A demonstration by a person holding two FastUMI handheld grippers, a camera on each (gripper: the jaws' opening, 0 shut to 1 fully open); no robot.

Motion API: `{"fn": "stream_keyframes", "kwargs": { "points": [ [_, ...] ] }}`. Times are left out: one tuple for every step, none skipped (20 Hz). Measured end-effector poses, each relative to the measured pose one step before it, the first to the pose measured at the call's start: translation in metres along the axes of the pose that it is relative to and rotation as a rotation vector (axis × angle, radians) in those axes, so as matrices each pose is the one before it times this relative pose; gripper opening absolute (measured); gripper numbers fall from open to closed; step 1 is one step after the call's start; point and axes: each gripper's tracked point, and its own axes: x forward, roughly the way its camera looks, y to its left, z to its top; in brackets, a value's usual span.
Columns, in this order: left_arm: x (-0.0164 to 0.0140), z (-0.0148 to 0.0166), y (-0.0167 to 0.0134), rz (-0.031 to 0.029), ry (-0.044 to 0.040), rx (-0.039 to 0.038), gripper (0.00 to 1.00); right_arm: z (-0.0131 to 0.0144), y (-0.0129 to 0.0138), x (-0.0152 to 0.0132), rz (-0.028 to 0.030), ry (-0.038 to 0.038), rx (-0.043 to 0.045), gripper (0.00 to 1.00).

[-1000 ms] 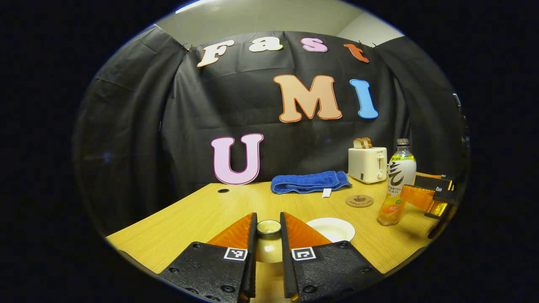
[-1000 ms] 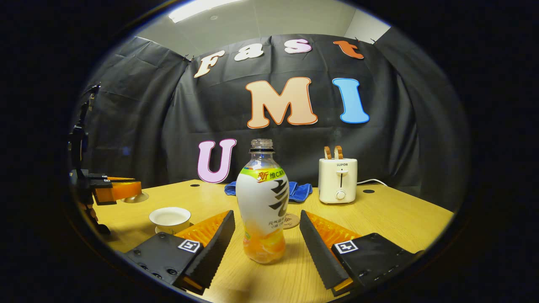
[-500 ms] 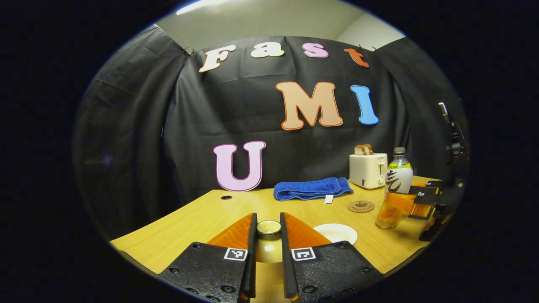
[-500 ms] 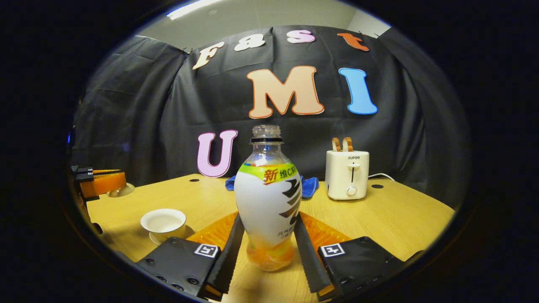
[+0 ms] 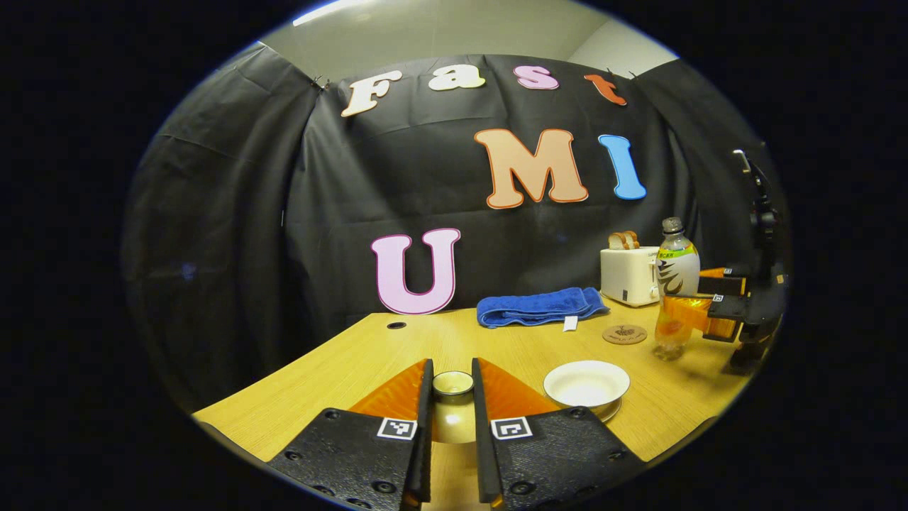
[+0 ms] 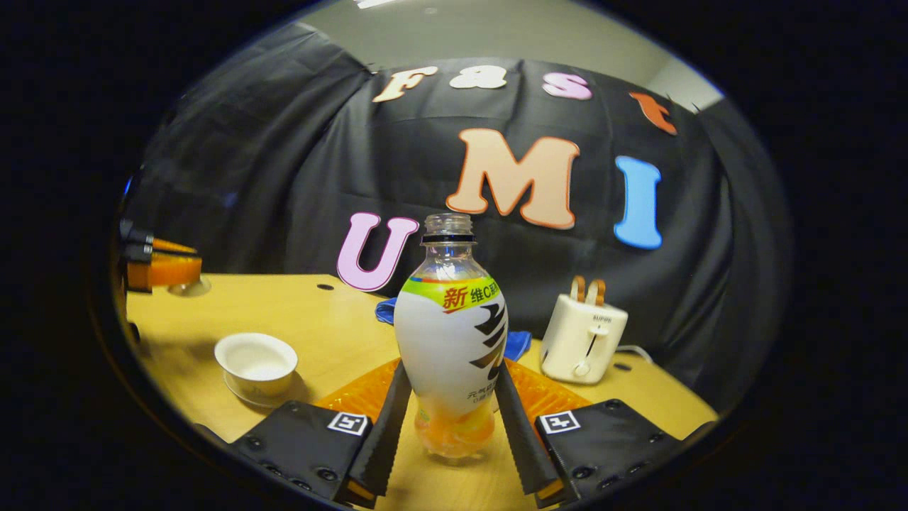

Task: Open the teacup lid with one hand, grasp the water bottle and pour water into the teacup with the other hand; after pouring, place the water bottle on the coaster and then close the teacup lid.

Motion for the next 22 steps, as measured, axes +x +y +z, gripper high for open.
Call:
{"fn": "stream_keyframes", "kwargs": {
  "points": [
    [0.00023,0.00022,0.00141,0.00077,-0.00196,-0.00567,0.23,0.00276,0.00298,-0.00128,0.00687,-0.01020,-0.09375,0.72],
    [0.00107,0.00041,0.00120,-0.00147,-0.00340,-0.00467,0.23,0.00382,0.00130,0.00109,0.00198,-0.00893,-0.07892,0.72],
    [-0.00008,-0.00001,0.00185,-0.00064,-0.00125,-0.00349,0.23,0.00186,0.00377,-0.00151,0.00455,-0.00581,-0.06632,0.72],
    [0.00001,0.00006,0.00307,0.00139,-0.00235,-0.00314,0.23,0.00169,0.00443,-0.00122,0.00616,-0.00460,-0.05929,0.72],
    [-0.00077,-0.00037,0.00341,0.00258,-0.00216,-0.00257,0.23,0.00029,0.00510,-0.00237,0.00817,-0.00348,-0.06143,0.72],
    [-0.00213,-0.00147,0.00467,0.00732,-0.00186,-0.00580,0.23,0.00184,0.00634,-0.00141,0.00795,-0.00483,-0.07150,0.72],
    [-0.00059,-0.00093,0.00403,0.00537,-0.00018,-0.00470,0.23,0.00275,0.00479,-0.00296,0.00361,-0.00377,-0.07598,0.72],
    [-0.00137,-0.00231,0.00326,0.00246,0.00265,-0.00540,0.23,0.00171,0.00768,-0.00182,0.00978,-0.00232,-0.06872,0.72],
    [-0.00123,-0.00153,0.00300,0.00207,0.00257,-0.00156,0.23,-0.00035,0.00551,0.00241,0.01107,0.00080,-0.05516,0.72],
    [-0.00109,-0.00186,0.00280,0.00339,0.00252,0.00142,0.23,0.00008,0.00804,0.00028,0.01063,0.00271,-0.04440,0.72],
    [-0.00128,-0.00027,0.00317,0.00160,-0.00053,-0.00063,0.23,-0.00215,0.00937,0.00214,0.01141,0.00562,-0.04460,0.72],
    [-0.00076,-0.00103,0.00076,-0.00034,-0.00150,-0.00014,0.23,-0.00123,0.00634,0.00158,0.01185,0.00979,-0.04692,0.72],
    [-0.00006,0.00020,0.00056,-0.00323,-0.00080,0.00055,0.23,-0.00272,0.00433,0.00111,0.01087,0.00826,-0.04713,0.72],
    [-0.00048,-0.00076,0.00064,-0.00225,-0.00096,0.00049,0.23,0.00003,0.00477,0.00003,0.00743,0.00363,-0.04927,0.72],
    [-0.00044,0.00116,-0.00010,-0.00483,-0.00302,0.00222,0.23,-0.00179,0.00539,0.00013,0.00813,0.00393,-0.04351,0.73],
    [0.00047,-0.00023,0.00052,0.00033,0.00348,0.00796,0.23,-0.00164,0.00573,-0.00078,0.01339,0.00386,-0.03262,0.72],
    [-0.00039,0.00134,0.00133,-0.00060,-0.00135,0.00879,0.23,-0.00027,0.00347,-0.00192,0.01215,-0.00150,-0.03070,0.71],
    [-0.00088,0.00368,-0.00019,-0.00452,-0.01189,0.00283,0.23,0.00156,0.00179,0.00041,0.00112,-0.00516,-0.03376,0.71],
    [-0.00121,0.00219,0.00006,-0.00198,-0.00755,-0.00328,0.23,0.00107,0.00192,0.00190,-0.00504,-0.00243,-0.03587,0.72],
    [-0.00038,-0.00123,-0.00015,-0.00151,-0.00084,-0.00416,0.23,0.00147,0.00071,-0.00050,-0.00465,-0.00612,-0.03674,0.72],
    [-0.00005,-0.00082,-0.00096,-0.00198,0.00070,-0.00497,0.23,0.00281,-0.00074,-0.00340,-0.00194,-0.00785,-0.03712,0.72],
    [-0.00066,-0.00096,-0.00099,-0.00098,0.00045,-0.00419,0.23,0.00374,-0.00130,-0.00233,-0.00302,-0.00897,-0.03987,0.72]
  ]
}}
